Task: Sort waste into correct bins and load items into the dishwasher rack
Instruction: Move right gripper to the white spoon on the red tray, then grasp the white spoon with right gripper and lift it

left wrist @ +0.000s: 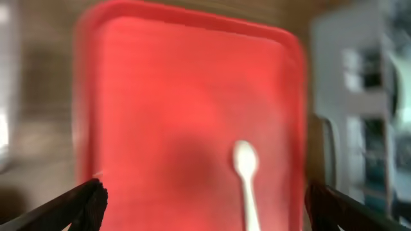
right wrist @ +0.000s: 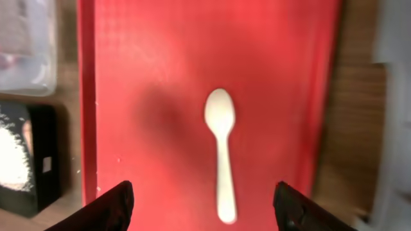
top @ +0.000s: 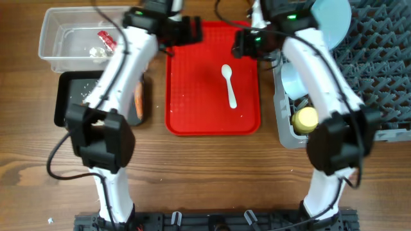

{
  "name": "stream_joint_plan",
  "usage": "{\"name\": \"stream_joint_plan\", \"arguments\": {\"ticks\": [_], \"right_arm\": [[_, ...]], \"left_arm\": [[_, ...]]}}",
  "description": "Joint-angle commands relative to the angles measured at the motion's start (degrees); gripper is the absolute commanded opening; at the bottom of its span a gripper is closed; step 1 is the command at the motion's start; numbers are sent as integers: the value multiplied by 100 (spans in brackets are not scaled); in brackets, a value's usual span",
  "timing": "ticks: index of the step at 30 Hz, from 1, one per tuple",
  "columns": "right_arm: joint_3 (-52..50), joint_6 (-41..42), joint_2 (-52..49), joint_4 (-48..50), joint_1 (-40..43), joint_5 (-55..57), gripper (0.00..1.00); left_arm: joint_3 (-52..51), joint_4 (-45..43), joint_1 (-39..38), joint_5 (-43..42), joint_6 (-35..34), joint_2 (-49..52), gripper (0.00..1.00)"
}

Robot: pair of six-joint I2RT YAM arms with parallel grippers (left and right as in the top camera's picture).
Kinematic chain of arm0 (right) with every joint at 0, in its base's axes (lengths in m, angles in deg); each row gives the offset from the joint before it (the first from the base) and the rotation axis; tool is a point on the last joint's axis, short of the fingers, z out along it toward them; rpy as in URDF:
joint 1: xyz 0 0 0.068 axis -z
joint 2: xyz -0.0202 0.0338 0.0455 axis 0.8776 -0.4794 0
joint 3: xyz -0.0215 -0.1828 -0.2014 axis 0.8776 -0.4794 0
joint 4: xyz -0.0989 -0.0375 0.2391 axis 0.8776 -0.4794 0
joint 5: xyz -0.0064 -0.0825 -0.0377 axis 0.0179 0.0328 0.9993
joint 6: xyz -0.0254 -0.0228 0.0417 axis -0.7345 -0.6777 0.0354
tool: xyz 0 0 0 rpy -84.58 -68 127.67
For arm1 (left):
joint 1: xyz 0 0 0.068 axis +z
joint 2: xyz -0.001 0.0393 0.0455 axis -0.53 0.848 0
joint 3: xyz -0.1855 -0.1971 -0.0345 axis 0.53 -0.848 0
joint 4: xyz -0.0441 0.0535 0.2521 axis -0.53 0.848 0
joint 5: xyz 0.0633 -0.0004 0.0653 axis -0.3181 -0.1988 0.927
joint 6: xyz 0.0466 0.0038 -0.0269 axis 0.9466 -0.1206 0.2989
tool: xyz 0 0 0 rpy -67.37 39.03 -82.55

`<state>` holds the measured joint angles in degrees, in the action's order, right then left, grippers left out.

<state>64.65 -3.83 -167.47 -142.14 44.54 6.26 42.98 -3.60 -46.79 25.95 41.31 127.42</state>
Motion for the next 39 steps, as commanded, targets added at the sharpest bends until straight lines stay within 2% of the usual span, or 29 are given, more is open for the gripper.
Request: {"name": "stream_joint_plan", "arguments": {"ticks": [1, 7, 25, 32, 39], "right_arm": [[37, 422, -417, 245, -243, 286, 68], [37, 837, -892, 568, -396, 758, 57], [37, 1128, -1974, 898, -396, 354, 56], [37, 1152, -2334, 960, -396, -85, 49], [37, 1154, -2369, 911, -396, -129, 37]], "left_arm": [[70, 284, 691, -234, -809, -286, 100], [70, 555, 1193, -466, -811, -286, 100], [70, 656, 1305, -459, -807, -286, 100], [70, 656, 1305, -459, -807, -286, 100], [70, 656, 1305, -459, -807, -286, 100]]}}
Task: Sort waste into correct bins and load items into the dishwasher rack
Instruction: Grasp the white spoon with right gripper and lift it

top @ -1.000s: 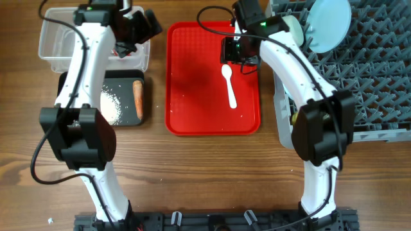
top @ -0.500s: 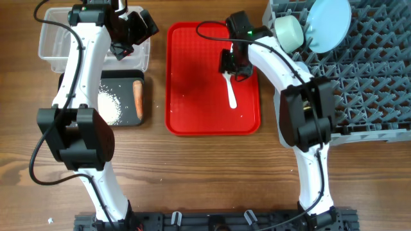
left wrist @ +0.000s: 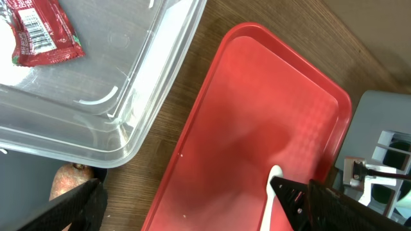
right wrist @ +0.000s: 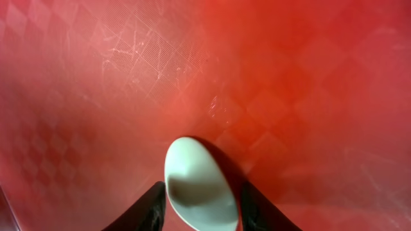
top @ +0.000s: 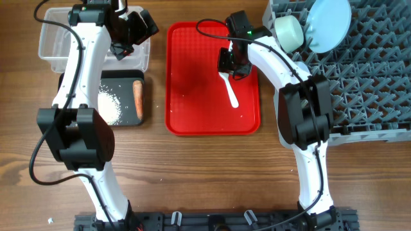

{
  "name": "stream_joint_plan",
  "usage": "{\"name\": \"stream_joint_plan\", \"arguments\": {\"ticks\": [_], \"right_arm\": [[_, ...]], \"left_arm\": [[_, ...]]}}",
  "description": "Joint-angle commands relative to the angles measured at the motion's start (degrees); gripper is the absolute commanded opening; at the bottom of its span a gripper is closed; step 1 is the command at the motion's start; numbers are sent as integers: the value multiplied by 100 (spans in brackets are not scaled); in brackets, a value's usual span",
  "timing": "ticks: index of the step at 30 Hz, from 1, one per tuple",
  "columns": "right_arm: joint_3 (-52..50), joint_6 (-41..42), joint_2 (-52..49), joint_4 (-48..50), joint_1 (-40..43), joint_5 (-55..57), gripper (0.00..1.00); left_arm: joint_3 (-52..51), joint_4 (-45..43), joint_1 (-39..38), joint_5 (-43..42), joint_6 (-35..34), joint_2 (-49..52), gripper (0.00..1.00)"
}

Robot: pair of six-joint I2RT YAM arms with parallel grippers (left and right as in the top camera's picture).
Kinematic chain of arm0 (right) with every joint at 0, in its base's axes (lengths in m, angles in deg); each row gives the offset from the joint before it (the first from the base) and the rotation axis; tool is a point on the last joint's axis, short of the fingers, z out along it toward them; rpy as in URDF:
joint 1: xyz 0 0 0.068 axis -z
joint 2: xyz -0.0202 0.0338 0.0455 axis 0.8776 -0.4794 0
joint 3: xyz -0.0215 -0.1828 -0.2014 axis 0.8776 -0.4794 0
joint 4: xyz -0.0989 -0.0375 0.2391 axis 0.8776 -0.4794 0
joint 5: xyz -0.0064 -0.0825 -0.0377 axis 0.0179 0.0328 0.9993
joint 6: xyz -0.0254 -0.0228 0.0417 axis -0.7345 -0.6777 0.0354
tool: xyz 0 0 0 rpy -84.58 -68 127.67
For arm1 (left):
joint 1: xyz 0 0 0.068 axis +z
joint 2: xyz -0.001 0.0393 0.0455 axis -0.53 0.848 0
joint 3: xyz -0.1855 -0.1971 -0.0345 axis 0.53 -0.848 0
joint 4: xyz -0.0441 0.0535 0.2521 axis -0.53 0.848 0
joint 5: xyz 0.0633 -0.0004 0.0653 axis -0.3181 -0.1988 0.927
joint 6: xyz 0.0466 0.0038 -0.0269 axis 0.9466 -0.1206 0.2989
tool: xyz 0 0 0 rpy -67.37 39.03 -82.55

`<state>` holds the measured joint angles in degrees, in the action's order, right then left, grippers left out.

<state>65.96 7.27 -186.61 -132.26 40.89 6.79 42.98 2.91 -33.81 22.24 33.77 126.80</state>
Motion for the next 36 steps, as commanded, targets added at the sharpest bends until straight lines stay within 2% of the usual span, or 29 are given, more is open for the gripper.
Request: {"name": "stream_joint_plan", "arguments": {"ticks": [1, 8, 14, 22, 36], "right_arm": [[-94, 44, -455, -79, -31, -181, 35], [-92, -70, -452, -131, -17, -245, 30], [-81, -671, -422, -326, -9, -518, 38], [-94, -1174, -426, -435, -90, -382, 38], [-94, -1185, -433, 17, -151, -20, 38]], "left_arm": [[70, 4, 7, -87, -52, -225, 100], [70, 4, 7, -87, -52, -225, 100], [70, 4, 7, -87, -52, -225, 100], [70, 4, 7, -87, -52, -225, 100], [70, 4, 7, -87, -55, -225, 100]]}}
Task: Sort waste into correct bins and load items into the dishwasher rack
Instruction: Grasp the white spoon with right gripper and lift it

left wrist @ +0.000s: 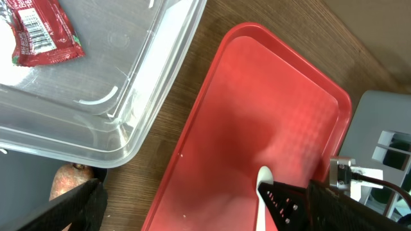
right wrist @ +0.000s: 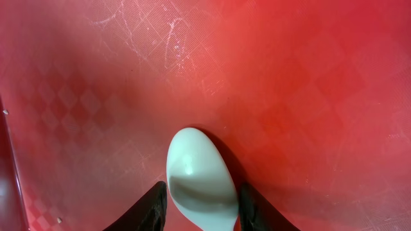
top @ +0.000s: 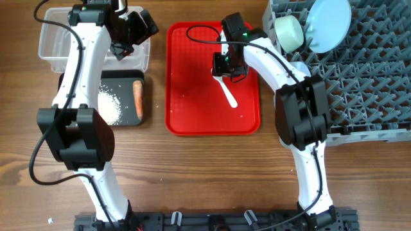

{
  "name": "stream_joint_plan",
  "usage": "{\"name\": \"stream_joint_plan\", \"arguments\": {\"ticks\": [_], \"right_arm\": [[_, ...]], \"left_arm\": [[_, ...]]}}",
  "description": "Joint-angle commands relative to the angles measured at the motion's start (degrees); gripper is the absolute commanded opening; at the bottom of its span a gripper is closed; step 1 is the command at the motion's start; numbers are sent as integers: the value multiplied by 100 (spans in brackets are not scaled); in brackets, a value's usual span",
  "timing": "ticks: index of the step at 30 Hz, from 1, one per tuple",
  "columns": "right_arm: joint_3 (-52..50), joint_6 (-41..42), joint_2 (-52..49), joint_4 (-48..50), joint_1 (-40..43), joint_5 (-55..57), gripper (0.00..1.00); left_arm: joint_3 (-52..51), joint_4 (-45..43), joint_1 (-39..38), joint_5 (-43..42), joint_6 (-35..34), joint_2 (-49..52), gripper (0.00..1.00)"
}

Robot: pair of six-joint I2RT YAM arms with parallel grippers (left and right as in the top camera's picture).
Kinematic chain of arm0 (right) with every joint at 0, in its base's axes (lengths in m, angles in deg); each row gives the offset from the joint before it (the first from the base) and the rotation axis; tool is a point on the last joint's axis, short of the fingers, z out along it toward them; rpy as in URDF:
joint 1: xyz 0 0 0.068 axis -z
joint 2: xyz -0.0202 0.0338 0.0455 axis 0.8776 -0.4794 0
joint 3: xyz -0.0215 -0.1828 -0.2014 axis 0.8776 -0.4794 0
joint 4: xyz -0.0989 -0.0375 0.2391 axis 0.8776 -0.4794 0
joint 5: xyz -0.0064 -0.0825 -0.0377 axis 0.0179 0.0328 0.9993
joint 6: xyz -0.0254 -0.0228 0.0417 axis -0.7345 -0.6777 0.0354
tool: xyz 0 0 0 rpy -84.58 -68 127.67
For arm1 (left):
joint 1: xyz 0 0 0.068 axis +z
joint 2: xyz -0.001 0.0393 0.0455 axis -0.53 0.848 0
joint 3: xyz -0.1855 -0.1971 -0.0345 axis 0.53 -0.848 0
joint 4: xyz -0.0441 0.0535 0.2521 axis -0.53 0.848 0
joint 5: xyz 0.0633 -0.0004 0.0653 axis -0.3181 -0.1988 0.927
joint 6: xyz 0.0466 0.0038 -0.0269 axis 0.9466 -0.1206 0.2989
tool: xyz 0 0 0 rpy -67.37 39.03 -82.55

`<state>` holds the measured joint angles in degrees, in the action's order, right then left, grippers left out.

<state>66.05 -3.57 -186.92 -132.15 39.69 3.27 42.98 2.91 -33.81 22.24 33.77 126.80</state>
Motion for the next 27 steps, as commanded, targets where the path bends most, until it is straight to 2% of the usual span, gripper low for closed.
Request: {"name": "stream_joint_plan", "arguments": {"ticks": [1, 3, 7, 14, 18, 23, 27], "right_arm": [[-103, -98, -402, 11, -31, 332, 38], [-103, -101, -402, 7, -31, 332, 35], [-103, -105, -402, -22, -37, 332, 19], [-103, -94, -402, -85, -42, 332, 13], [-76, 42, -389, -149, -28, 197, 4], [116, 26, -140, -328, 55, 76, 4], [116, -153, 444, -439, 144, 166, 4]], "left_arm": [[70, 4, 7, -87, -52, -225, 100], [70, 4, 7, -87, -55, -225, 100], [70, 4, 7, -90, -52, -225, 100], [70, 4, 7, -87, -52, -225, 100], [70, 4, 7, -87, -55, -225, 100], [70, 4, 7, -90, -52, -225, 100], [70, 4, 7, -87, -52, -225, 100]]}}
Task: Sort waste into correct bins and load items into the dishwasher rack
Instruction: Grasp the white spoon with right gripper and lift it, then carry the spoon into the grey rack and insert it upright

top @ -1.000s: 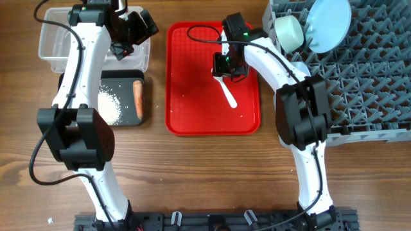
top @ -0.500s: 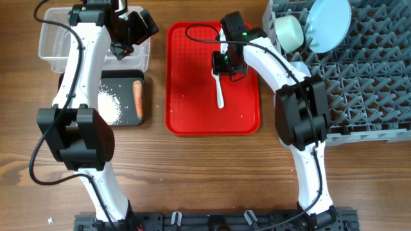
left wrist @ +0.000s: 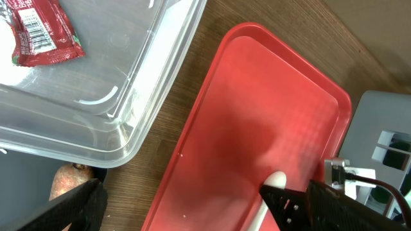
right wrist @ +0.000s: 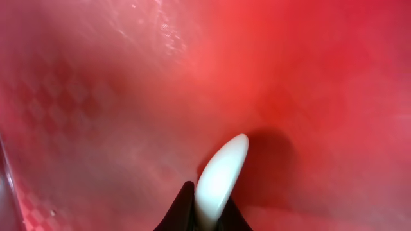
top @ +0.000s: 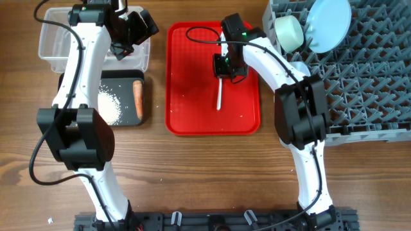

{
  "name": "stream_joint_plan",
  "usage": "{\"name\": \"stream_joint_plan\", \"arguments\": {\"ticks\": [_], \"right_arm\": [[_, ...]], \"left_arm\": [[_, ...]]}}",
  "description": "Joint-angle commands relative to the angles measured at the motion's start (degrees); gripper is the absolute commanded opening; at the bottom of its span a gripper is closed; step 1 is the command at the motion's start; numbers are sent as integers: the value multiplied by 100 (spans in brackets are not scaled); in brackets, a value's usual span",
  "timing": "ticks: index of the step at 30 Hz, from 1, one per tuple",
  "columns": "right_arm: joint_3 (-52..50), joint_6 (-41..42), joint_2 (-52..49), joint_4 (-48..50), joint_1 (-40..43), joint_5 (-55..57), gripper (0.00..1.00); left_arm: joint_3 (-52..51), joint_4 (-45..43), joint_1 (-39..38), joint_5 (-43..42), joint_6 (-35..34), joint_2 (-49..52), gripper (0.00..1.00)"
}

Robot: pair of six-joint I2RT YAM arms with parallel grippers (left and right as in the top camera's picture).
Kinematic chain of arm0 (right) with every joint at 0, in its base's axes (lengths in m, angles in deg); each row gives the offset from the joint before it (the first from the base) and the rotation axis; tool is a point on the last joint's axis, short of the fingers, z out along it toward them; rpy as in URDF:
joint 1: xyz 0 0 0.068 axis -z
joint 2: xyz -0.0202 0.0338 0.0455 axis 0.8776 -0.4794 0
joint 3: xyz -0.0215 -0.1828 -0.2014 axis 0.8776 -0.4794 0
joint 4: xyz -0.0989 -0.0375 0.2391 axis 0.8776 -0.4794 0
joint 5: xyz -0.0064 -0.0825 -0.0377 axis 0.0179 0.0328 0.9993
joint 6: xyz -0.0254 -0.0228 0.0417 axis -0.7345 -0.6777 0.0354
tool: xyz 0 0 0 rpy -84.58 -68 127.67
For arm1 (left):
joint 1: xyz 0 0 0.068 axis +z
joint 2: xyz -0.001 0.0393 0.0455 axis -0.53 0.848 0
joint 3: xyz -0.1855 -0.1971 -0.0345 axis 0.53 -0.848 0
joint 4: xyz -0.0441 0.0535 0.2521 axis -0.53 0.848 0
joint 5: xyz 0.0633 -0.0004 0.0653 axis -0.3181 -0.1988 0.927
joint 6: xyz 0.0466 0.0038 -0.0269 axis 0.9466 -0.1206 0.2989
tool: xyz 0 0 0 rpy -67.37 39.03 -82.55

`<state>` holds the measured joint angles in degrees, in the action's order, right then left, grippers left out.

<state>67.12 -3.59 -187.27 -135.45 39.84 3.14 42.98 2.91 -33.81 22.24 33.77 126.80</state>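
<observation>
A white plastic spoon (top: 219,93) is on the red tray (top: 186,96), its handle pointing at the front edge. My right gripper (top: 222,65) is shut on the spoon's bowl. In the right wrist view the spoon's bowl (right wrist: 221,170) stands on edge, pinched between the dark fingertips (right wrist: 185,204) just above the tray. My left gripper (top: 131,29) hangs open and empty over the near corner of the clear bin (top: 64,38). In the left wrist view the spoon (left wrist: 273,183) shows beside my right arm.
The clear bin holds a red wrapper (left wrist: 45,32). In front of it a black bin (top: 103,96) holds rice and a carrot (top: 137,95). The grey dish rack (top: 359,83) on the right carries a pale blue plate (top: 329,24) and a cream bowl (top: 288,32).
My right gripper has shut on the spoon's bowl, which lay flat between open fingers. The bowl is now on edge, and the handle has swung from front-right to straight forward. The left arm is unchanged.
At first both arms were at the tray's far end and the spoon lay alone. Then the left gripper was over the clear bin and the right was low, its open fingers astride the spoon's bowl. It stayed so, and now grips the bowl.
</observation>
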Motion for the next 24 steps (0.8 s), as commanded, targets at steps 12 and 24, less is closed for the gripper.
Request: {"name": "stream_joint_plan", "arguments": {"ticks": [12, 24], "right_arm": [[7, -566, 2787, -514, 466, 942, 4], [7, -1169, 3901, -1379, 1060, 1873, 4]], "left_arm": [[70, 4, 7, -87, -52, -225, 100], [70, 4, 7, -87, -52, -225, 100]]}}
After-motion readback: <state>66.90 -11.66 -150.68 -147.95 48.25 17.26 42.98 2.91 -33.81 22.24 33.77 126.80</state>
